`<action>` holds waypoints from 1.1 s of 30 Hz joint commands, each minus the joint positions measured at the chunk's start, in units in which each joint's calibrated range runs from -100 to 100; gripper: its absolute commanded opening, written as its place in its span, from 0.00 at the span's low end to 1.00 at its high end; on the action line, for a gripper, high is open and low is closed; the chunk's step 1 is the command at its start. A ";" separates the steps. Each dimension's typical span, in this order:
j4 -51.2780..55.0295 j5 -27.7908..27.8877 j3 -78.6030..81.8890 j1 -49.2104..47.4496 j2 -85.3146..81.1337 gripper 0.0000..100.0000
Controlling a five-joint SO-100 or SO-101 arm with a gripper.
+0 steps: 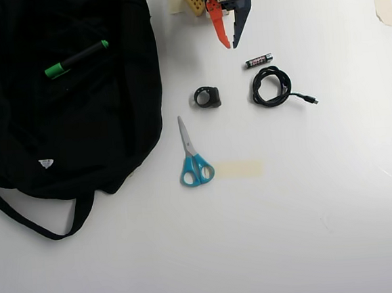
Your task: Put the green marker into the black bag
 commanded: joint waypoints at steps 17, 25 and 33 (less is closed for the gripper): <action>3.88 0.15 10.92 -0.27 -7.80 0.02; -0.77 0.15 21.88 -0.20 -7.56 0.02; -3.87 -0.16 23.50 2.65 -7.64 0.02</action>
